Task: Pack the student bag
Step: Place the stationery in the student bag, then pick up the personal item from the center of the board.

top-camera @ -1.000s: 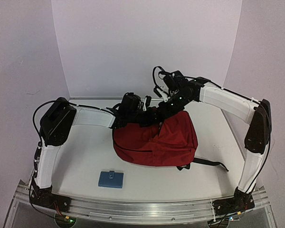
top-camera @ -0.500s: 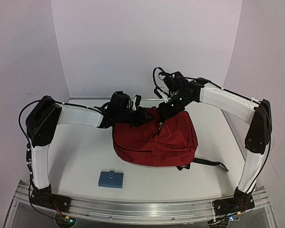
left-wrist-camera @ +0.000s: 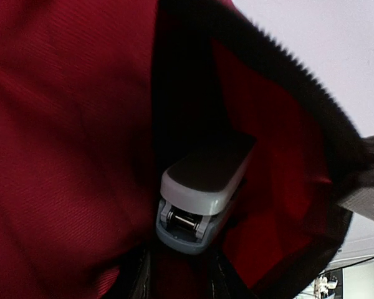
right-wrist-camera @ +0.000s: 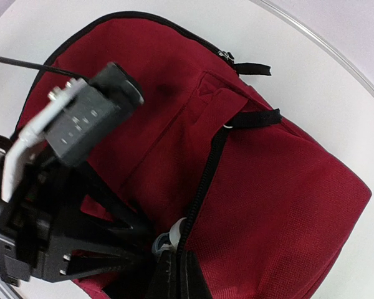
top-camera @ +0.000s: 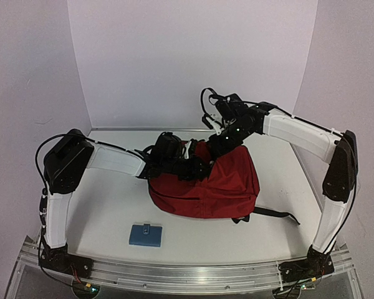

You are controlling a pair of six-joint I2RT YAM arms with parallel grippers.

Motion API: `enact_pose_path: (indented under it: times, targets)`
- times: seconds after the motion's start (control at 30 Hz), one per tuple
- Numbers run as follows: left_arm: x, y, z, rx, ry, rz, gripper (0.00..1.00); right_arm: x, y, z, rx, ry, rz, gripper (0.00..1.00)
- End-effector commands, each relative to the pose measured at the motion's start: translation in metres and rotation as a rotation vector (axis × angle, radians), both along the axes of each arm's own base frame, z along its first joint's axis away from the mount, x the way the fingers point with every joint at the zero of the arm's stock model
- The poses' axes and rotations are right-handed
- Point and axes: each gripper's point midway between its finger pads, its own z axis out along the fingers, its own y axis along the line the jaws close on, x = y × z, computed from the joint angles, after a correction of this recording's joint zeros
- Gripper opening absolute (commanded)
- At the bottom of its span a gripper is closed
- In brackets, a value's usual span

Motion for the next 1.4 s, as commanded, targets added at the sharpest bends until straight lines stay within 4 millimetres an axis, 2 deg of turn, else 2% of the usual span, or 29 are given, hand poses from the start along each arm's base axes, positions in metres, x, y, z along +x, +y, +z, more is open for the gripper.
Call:
enact_pose_path:
  times: [0.0,0.13,0.27,0.37,0.5,0.67,0.73,0.77,0.83,0.9,0.93,0.97,1.07,1.13,1.2,1.27,1.37]
  targets:
    - [0.006,-0.021,0.021,-0.048,-0.057,-0.039,0.31,-0.013,-0.001,0.024,0.045,-0.016,0.041,0.00]
    - [0.020,-0.030,0.028,-0.053,-0.087,-0.025,0.30,-0.018,0.001,0.022,0.062,0.005,0.059,0.00]
    - [0.042,-0.039,0.031,-0.090,-0.102,-0.005,0.27,-0.022,0.001,0.020,0.068,0.021,0.064,0.00]
    - [0.056,-0.048,0.029,-0.131,-0.089,-0.010,0.27,-0.022,0.002,0.022,0.075,0.021,0.061,0.00]
    - [0.053,-0.063,0.030,-0.183,-0.060,-0.068,0.26,-0.021,0.001,0.026,0.075,0.007,0.053,0.00]
    - [0.044,-0.049,0.035,-0.159,-0.072,-0.056,0.25,-0.018,-0.003,0.026,0.062,-0.004,0.038,0.00]
    - [0.040,-0.038,0.042,-0.130,-0.081,-0.034,0.28,-0.016,-0.004,0.024,0.055,-0.003,0.037,0.00]
    - [0.038,-0.032,0.052,-0.122,-0.096,-0.023,0.32,-0.015,-0.004,0.023,0.050,-0.006,0.039,0.00]
    - [0.035,-0.016,0.054,-0.068,-0.112,0.020,0.44,-0.013,-0.006,0.020,0.038,-0.008,0.036,0.00]
    - [0.031,0.005,0.060,-0.005,-0.139,0.065,0.60,-0.011,-0.008,0.017,0.029,-0.008,0.030,0.01]
    - [0.028,0.017,0.066,0.028,-0.153,0.086,0.68,-0.010,-0.009,0.016,0.027,-0.006,0.027,0.04]
    - [0.027,0.029,0.062,0.074,-0.156,0.112,0.74,-0.010,-0.009,0.016,0.028,-0.005,0.027,0.07]
    - [0.011,0.065,0.062,0.205,-0.159,0.133,0.86,-0.009,-0.007,0.024,0.043,-0.016,0.030,0.21]
    - [-0.003,0.090,0.061,0.283,-0.148,0.155,0.91,-0.009,-0.006,0.032,0.057,-0.030,0.039,0.37]
    - [-0.019,0.116,0.061,0.338,-0.124,0.186,0.93,-0.011,-0.003,0.040,0.077,-0.035,0.060,0.53]
    - [-0.038,0.139,0.054,0.357,-0.068,0.215,0.94,-0.018,0.001,0.046,0.104,-0.031,0.101,0.63]
    - [-0.070,0.173,0.032,0.370,0.044,0.269,0.94,-0.037,0.014,0.055,0.174,-0.001,0.212,0.74]
